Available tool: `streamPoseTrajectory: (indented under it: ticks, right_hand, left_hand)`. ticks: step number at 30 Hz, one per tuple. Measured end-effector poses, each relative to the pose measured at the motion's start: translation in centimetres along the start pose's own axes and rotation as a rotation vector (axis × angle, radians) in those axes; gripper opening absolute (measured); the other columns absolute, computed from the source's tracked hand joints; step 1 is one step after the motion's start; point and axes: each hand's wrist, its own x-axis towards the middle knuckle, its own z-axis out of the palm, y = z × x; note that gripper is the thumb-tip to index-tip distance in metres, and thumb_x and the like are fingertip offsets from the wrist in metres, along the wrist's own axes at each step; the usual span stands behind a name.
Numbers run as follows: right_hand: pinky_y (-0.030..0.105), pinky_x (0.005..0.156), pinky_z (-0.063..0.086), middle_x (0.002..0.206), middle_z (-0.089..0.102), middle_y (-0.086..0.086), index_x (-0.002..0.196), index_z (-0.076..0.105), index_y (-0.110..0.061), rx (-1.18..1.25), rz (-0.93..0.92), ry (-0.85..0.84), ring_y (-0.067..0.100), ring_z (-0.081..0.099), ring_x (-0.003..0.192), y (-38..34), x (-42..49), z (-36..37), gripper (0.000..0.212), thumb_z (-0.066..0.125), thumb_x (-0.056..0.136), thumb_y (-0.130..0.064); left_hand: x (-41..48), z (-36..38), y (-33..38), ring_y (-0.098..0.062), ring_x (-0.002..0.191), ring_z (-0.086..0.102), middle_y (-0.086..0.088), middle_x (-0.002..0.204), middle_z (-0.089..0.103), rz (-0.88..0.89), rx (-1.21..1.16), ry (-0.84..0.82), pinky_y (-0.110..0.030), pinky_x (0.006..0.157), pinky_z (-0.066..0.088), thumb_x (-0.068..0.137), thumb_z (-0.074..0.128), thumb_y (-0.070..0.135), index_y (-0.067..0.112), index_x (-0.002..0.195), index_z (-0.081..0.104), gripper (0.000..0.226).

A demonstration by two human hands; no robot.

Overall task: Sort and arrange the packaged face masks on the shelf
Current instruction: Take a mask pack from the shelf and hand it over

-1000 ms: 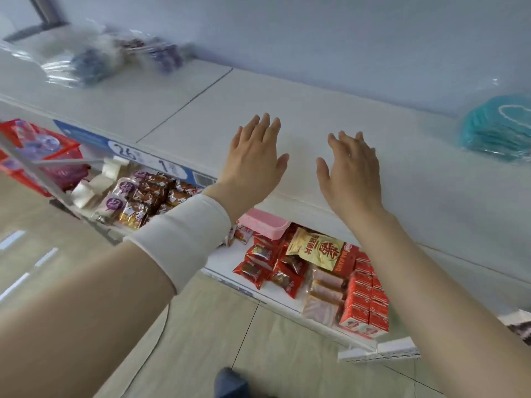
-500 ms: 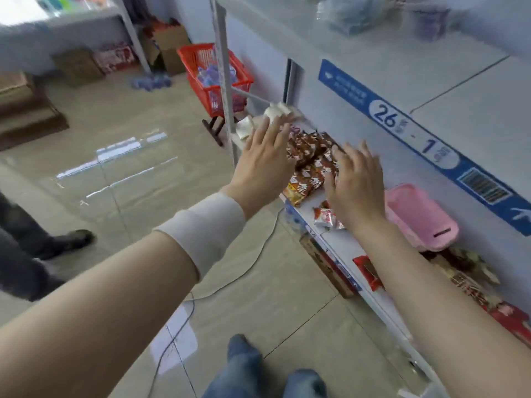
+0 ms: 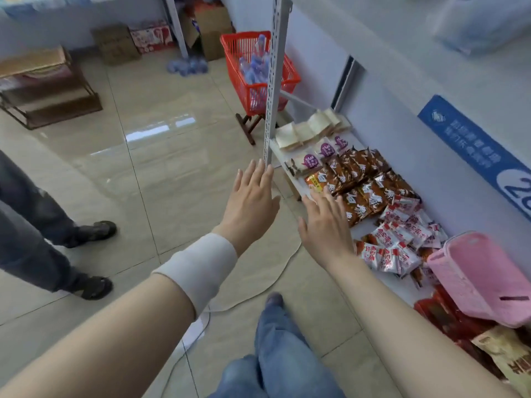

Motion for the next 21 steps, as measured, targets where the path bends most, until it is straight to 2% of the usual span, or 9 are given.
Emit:
streamPoseTrajectory:
  ticks: [6,9,12,16,21]
  right_hand:
    - [0.049,0.116,0.011,0.148,0.034,0.017,0.139,0.039,-0.003,0.032,-0.043,0.152,0.034,0.019,0.142,1.1,9.0,-3.9,0.048,0.042,0.095,-0.022]
    - [0.051,0.113,0.019,0.143,0.041,0.019,0.135,0.045,-0.002,0.015,-0.03,0.264,0.037,0.028,0.138,1.7,12.7,-7.0,0.053,0.028,0.091,-0.026]
    - [0.047,0.113,0.016,0.144,0.04,0.017,0.136,0.044,-0.004,-0.018,-0.014,0.348,0.036,0.027,0.139,2.8,15.6,-10.3,0.053,0.028,0.091,-0.026]
    - [0.047,0.109,0.019,0.138,0.048,0.019,0.131,0.05,-0.003,-0.085,0.068,0.527,0.039,0.036,0.133,5.7,18.3,-14.3,0.044,0.041,0.093,-0.025]
    - [0.046,0.109,0.022,0.137,0.048,0.017,0.13,0.05,-0.004,-0.162,0.277,0.659,0.037,0.037,0.133,10.3,20.1,-18.9,0.048,0.034,0.092,-0.03]
  left_hand:
    - [8.3,-4.7,0.3,-0.022,0.147,-0.003,-0.009,0.159,0.004,0.021,-0.007,0.11,-0.037,0.119,-0.003,0.099,0.04,0.028,0.008,0.15,0.01,0.063]
    - [12.1,-7.5,1.0,-0.02,0.147,-0.003,-0.008,0.159,0.006,0.07,-0.013,0.199,-0.034,0.118,-0.004,0.099,0.041,0.03,0.009,0.15,0.012,0.063]
    - [16.0,-10.0,2.1,-0.019,0.147,-0.001,-0.006,0.159,0.008,0.142,-0.03,0.265,-0.031,0.116,-0.006,0.099,0.041,0.031,0.011,0.15,0.013,0.061]
    - [21.7,-12.5,5.2,-0.019,0.147,-0.001,-0.005,0.159,0.008,0.271,-0.057,0.285,-0.032,0.117,-0.003,0.099,0.039,0.032,0.012,0.151,0.013,0.061]
    - [28.7,-14.2,10.9,-0.018,0.147,-0.004,-0.002,0.16,0.003,0.51,-0.091,0.254,-0.03,0.115,-0.006,0.1,0.036,0.035,0.015,0.151,0.011,0.06]
